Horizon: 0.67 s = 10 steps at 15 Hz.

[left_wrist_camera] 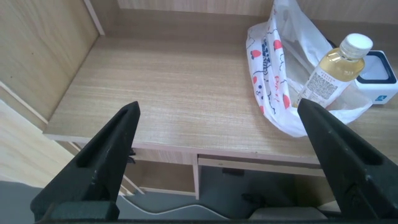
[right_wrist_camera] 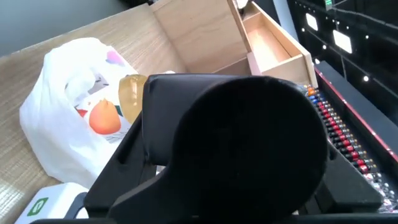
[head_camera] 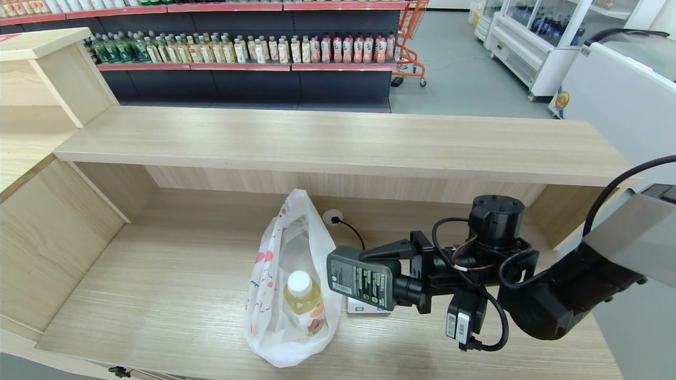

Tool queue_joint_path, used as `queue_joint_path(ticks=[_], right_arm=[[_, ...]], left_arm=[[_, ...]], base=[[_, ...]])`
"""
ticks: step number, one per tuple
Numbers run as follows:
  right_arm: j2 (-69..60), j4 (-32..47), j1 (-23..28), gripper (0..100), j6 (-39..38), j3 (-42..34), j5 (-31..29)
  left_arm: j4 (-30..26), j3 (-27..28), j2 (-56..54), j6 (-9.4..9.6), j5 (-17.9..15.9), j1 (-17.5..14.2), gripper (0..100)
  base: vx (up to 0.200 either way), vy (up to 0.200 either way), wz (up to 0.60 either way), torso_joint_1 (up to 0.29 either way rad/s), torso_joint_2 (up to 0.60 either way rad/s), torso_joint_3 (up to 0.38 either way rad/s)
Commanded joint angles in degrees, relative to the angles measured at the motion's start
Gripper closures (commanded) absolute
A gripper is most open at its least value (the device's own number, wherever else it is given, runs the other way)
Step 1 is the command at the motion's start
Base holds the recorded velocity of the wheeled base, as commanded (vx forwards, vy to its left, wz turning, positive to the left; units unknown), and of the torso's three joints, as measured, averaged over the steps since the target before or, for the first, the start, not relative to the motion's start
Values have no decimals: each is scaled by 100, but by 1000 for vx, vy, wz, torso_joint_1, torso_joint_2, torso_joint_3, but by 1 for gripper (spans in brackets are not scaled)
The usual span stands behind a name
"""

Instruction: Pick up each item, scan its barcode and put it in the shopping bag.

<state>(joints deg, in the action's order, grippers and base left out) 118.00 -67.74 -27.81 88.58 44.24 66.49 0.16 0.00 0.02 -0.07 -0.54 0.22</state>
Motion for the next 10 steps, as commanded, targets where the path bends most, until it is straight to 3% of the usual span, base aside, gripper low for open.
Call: queue_joint_path(ticks=[1, 10], right_arm=[[82, -2, -41, 100, -16, -3, 5], [205, -11, -67, 100, -631, 182, -22]], left_arm=[[2, 0, -2, -1, 1, -4, 0], [2, 0, -2, -1, 1, 4, 0]], base=[[0, 0, 0, 0, 0, 0], [0, 0, 0, 0, 0, 0]])
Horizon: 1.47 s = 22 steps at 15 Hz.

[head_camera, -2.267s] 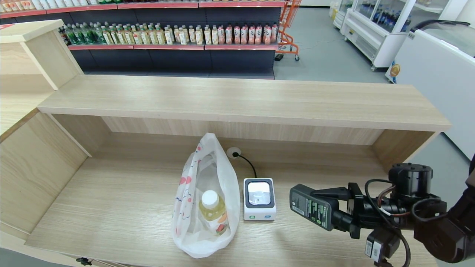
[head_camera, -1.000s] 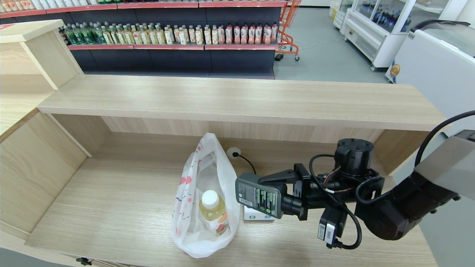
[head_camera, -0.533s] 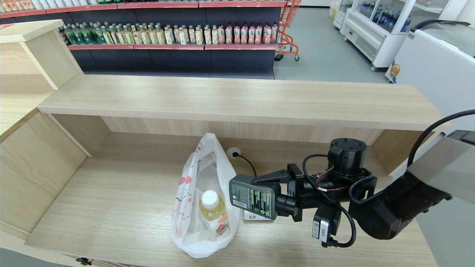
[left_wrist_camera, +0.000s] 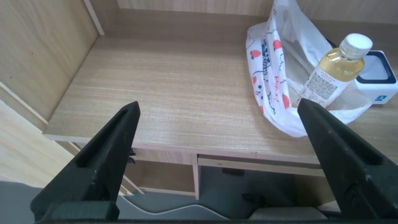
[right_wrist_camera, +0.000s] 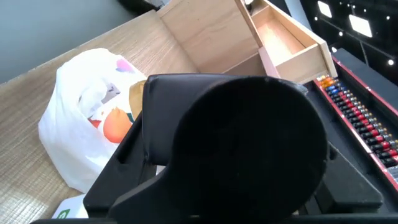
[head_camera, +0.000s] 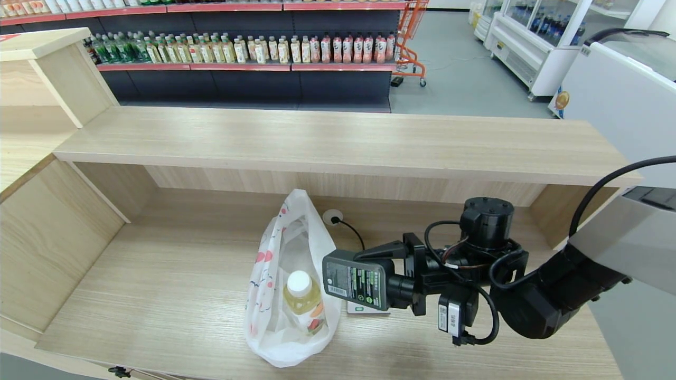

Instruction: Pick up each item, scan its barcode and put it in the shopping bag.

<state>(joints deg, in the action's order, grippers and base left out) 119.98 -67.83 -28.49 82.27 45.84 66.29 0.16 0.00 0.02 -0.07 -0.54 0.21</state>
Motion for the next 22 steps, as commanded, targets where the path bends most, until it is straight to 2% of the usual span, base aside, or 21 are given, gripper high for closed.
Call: queue_joint_path(ticks=[1, 10, 22], right_arm=[[8, -2, 1, 100, -36, 22, -2], [-18, 6, 54, 100, -396, 101, -2], [-89, -2, 10, 100, -423, 101, 15]], left_arm=[[2, 0, 6, -1, 1, -3, 0], [2, 0, -2, -1, 1, 6, 0], [2, 0, -2, -1, 1, -3, 0]], base=[[0, 0, 0, 0, 0, 0], [0, 0, 0, 0, 0, 0], [0, 0, 0, 0, 0, 0]])
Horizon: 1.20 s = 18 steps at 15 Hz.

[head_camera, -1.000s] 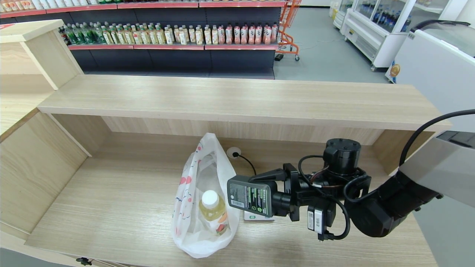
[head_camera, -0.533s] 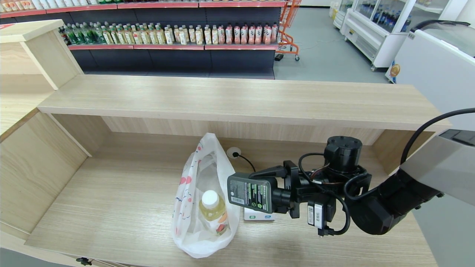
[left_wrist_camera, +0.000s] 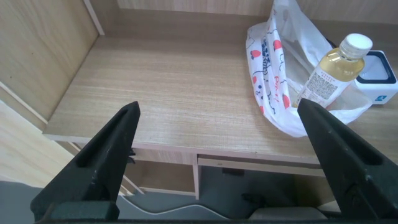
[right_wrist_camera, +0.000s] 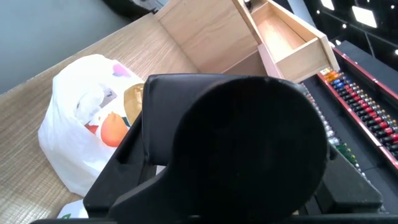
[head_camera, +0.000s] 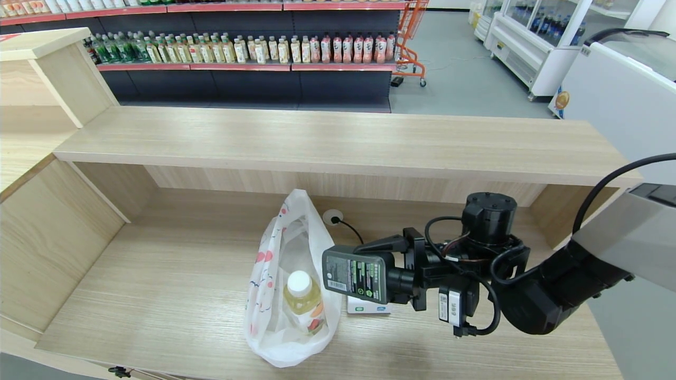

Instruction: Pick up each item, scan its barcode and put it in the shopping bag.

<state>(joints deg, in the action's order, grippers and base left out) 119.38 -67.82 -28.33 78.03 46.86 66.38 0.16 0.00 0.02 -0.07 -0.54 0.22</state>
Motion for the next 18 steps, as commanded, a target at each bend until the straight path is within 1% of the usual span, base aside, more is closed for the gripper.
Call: queue_joint_path(ticks=[1, 4, 6, 7, 8, 9, 10, 11, 12, 14, 15, 16, 17, 18], right_arm=[[-55, 5, -6, 100, 1, -10, -2], [-143, 5, 29, 100, -34, -45, 7], [-302, -4, 38, 100, -262, -72, 7], [-504, -4, 47, 100, -473, -186, -2], [-855, 14, 179, 100, -816, -441, -55], [-1330, 137, 346, 100, -1132, -863, -178], [-1936, 454, 504, 100, -1475, -1373, -441], [-2613, 796, 706, 100, -1941, -1794, -942], [-3140, 981, 812, 100, -2679, -2049, -1549], [-3510, 1042, 1181, 100, -4332, -2146, -2419], [-3501, 1042, 1181, 100, -5149, -2172, -3043], [-3439, 1051, 1154, 100, -5808, -2164, -3597], [-3325, 1051, 1058, 100, -6406, -2208, -4001], [-3193, 1051, 935, 100, -6810, -2234, -4361]], left_arm=[[2, 0, -2, -1, 1, -4, 0], [2, 0, -2, -1, 1, -4, 0], [2, 0, -2, -1, 1, 4, 0], [2, 0, -2, -1, 1, -4, 0], [2, 0, -2, -1, 1, -4, 0], [2, 0, -2, -1, 1, 4, 0], [2, 0, -2, -1, 1, 4, 0], [2, 0, -2, -1, 1, 4, 0], [2, 0, -2, -1, 1, -4, 0], [2, 0, -2, -1, 1, -4, 0], [2, 0, -2, -1, 1, -4, 0], [2, 0, -2, -1, 1, -4, 0], [2, 0, -2, -1, 1, 4, 0], [2, 0, -2, -1, 1, -4, 0]], base=[[0, 0, 0, 0, 0, 0], [0, 0, 0, 0, 0, 0], [0, 0, 0, 0, 0, 0], [0, 0, 0, 0, 0, 0], [0, 0, 0, 0, 0, 0], [0, 0, 0, 0, 0, 0], [0, 0, 0, 0, 0, 0], [0, 0, 0, 0, 0, 0], [0, 0, 0, 0, 0, 0], [0, 0, 0, 0, 0, 0], [0, 0, 0, 0, 0, 0], [0, 0, 0, 0, 0, 0], [0, 0, 0, 0, 0, 0], [0, 0, 0, 0, 0, 0]])
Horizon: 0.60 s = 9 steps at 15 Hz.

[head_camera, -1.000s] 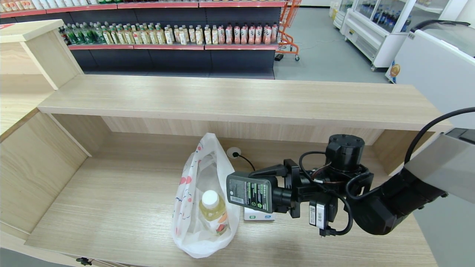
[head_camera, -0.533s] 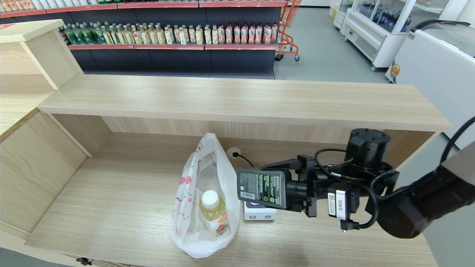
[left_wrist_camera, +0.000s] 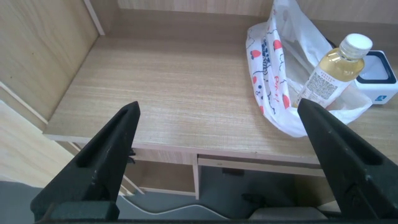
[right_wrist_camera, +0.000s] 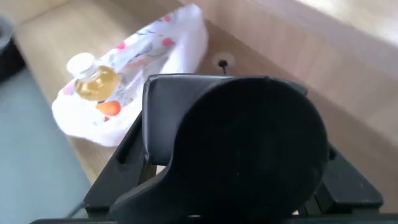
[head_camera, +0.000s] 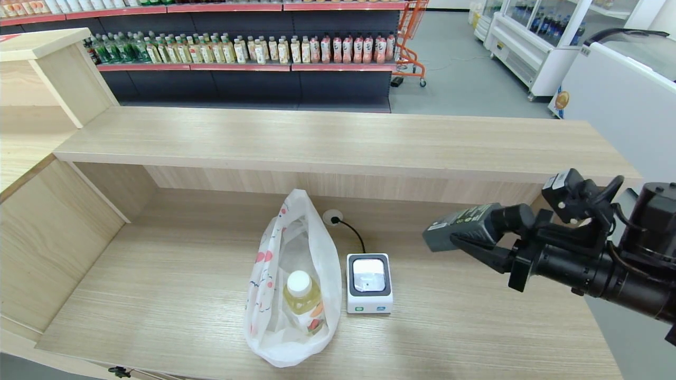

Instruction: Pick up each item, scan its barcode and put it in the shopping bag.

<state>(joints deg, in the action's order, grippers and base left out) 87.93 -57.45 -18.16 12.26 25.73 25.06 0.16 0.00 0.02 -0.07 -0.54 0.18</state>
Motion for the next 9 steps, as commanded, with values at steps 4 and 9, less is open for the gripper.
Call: queue_joint_path(ticks=[4, 9], right_arm=[[216, 191, -416, 100, -1288, -192, -784], [471, 569, -926, 100, -2325, -77, -1214]], left_arm=[[2, 0, -2, -1, 1, -1, 0], [2, 0, -2, -1, 1, -1, 0]], base=[[0, 0, 0, 0, 0, 0], [0, 0, 0, 0, 0, 0]])
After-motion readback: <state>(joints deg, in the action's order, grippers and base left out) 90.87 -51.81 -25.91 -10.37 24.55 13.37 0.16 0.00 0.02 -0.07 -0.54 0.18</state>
